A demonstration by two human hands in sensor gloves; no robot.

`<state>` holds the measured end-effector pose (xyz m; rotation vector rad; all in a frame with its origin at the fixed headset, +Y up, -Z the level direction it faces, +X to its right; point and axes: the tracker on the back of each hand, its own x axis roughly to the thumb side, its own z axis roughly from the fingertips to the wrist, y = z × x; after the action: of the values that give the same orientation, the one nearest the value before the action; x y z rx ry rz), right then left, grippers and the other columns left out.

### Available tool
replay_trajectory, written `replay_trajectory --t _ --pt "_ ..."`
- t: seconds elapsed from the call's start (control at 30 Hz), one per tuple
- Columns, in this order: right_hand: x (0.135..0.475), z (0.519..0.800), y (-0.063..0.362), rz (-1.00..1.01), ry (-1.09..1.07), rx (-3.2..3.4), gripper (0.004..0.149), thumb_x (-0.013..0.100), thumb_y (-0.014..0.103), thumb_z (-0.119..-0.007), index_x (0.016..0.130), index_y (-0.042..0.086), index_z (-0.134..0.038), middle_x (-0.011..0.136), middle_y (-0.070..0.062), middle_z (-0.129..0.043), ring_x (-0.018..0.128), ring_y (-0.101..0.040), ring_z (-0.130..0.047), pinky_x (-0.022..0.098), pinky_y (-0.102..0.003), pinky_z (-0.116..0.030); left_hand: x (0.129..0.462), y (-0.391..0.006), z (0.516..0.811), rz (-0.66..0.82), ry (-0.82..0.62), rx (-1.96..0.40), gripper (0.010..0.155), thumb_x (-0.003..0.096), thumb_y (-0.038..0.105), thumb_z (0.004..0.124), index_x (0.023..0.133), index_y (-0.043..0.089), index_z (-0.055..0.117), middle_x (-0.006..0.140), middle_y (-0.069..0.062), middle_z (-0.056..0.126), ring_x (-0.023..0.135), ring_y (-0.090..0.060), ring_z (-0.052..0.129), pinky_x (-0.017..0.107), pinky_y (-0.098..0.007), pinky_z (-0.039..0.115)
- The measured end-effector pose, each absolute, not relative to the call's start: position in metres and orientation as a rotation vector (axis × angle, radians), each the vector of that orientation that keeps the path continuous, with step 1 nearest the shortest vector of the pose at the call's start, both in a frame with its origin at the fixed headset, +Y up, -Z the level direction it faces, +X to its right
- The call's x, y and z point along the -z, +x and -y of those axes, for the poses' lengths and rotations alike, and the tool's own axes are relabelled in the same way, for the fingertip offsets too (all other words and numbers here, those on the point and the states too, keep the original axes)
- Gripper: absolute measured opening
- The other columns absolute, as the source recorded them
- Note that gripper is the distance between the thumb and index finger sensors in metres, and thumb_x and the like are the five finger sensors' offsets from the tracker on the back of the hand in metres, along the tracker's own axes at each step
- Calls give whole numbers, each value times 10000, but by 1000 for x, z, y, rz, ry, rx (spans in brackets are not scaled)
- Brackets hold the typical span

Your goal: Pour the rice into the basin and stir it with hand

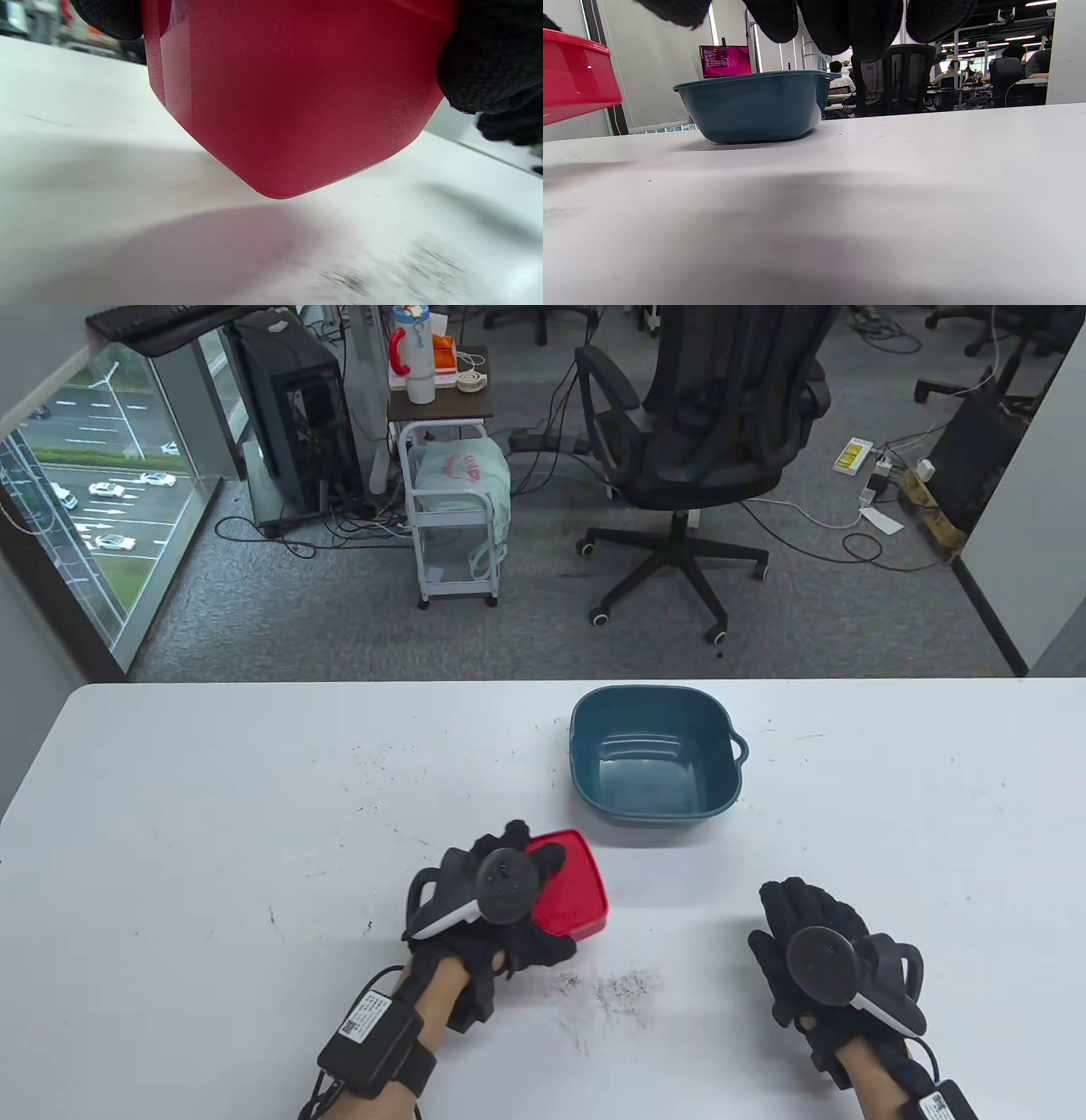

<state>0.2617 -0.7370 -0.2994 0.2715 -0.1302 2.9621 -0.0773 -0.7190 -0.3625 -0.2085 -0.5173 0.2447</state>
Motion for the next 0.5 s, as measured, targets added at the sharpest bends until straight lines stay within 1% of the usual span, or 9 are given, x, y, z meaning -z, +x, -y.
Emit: replay_trajectory --t 0.13,0.23,0.33,0.37,0.4,0.43,0.5 --pt "300 737 263 119 273 -2948 664 387 473 -717 957 135 -686 982 -233 -709 850 -501 -762 581 -704 -627 354 -33 733 629 -260 -219 1094 258 772 920 1085 396 311 1216 -223 248 1059 -630 434 728 -754 587" --pt "301 737 263 113 279 -2950 663 387 473 -715 958 137 -684 988 -235 -700 857 -502 -755 585 -706 -621 350 -16 743 664 -282 -210 1092 259 771 919 1086 399 311 1218 -220 241 1063 -627 426 735 -753 578" --pt "300 738 261 104 291 -2953 664 388 473 -715 960 137 -683 992 -234 -694 861 -501 -751 587 -710 -616 348 -7 755 676 -315 -157 1092 265 770 915 1086 405 296 1219 -213 231 1072 -620 414 740 -752 573" --pt "300 738 261 106 294 -2955 663 387 473 -715 958 137 -684 993 -235 -693 862 -502 -750 588 -709 -615 348 -4 762 677 -348 -115 1097 268 767 915 1089 405 284 1220 -203 204 1079 -611 386 745 -749 559" --pt "300 738 261 107 295 -2955 664 387 474 -715 959 139 -683 993 -234 -693 862 -501 -750 587 -709 -616 347 -4 762 680 -354 -74 1083 282 776 882 1083 412 251 1211 -206 148 1084 -603 331 755 -747 531" --pt "301 738 261 110 293 -2954 667 387 474 -715 962 137 -679 993 -233 -691 862 -501 -750 587 -709 -617 346 -5 761 686 -325 -90 1084 280 774 893 1089 413 268 1220 -207 184 1088 -610 367 755 -746 550" --pt "301 738 260 121 290 -2953 666 388 474 -714 960 136 -679 992 -236 -692 860 -501 -753 586 -707 -620 346 -4 763 683 -354 -97 1098 280 765 892 1091 399 250 1215 -208 162 1089 -611 334 763 -752 521"
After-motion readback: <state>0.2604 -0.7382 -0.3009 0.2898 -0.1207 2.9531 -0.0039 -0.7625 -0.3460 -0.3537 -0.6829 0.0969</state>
